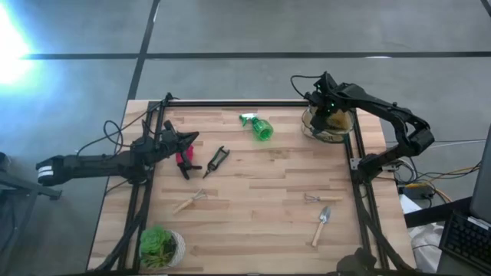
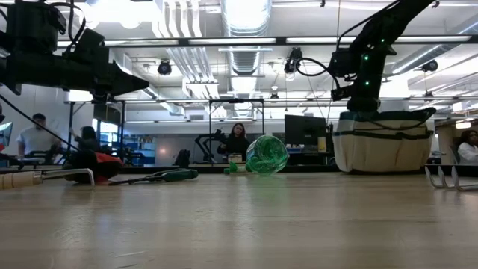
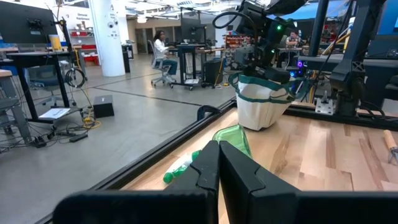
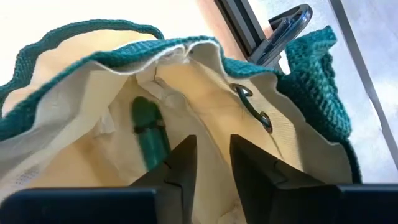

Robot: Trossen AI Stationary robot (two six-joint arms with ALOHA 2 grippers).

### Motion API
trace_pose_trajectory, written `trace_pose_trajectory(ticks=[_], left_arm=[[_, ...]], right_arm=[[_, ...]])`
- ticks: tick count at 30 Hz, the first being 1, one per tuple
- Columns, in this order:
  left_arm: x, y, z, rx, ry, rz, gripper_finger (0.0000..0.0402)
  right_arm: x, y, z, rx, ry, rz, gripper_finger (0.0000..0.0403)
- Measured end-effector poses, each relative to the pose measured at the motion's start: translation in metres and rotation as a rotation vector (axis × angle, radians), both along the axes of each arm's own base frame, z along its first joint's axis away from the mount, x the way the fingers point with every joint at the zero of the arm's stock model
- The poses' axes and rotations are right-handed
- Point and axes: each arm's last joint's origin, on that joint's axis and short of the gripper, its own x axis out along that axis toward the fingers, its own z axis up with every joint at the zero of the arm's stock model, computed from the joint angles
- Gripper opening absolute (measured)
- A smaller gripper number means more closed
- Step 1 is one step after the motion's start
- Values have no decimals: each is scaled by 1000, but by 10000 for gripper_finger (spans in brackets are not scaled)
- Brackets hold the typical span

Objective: Pick & Place Garden tools in Gardening bag
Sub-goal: Adjust the gardening bag

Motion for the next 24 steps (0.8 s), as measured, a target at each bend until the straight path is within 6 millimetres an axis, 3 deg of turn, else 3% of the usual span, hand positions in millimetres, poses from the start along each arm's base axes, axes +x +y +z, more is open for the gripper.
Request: trace_pose_trajectory(ticks=[10,24], left_arm=[[0,0,0,0,0,0,14],[0,0,0,0,0,0,14]], right_arm=[[-1,1,5,6,-3,-14,137],[-4,6,71,-31,-114,-170,151]])
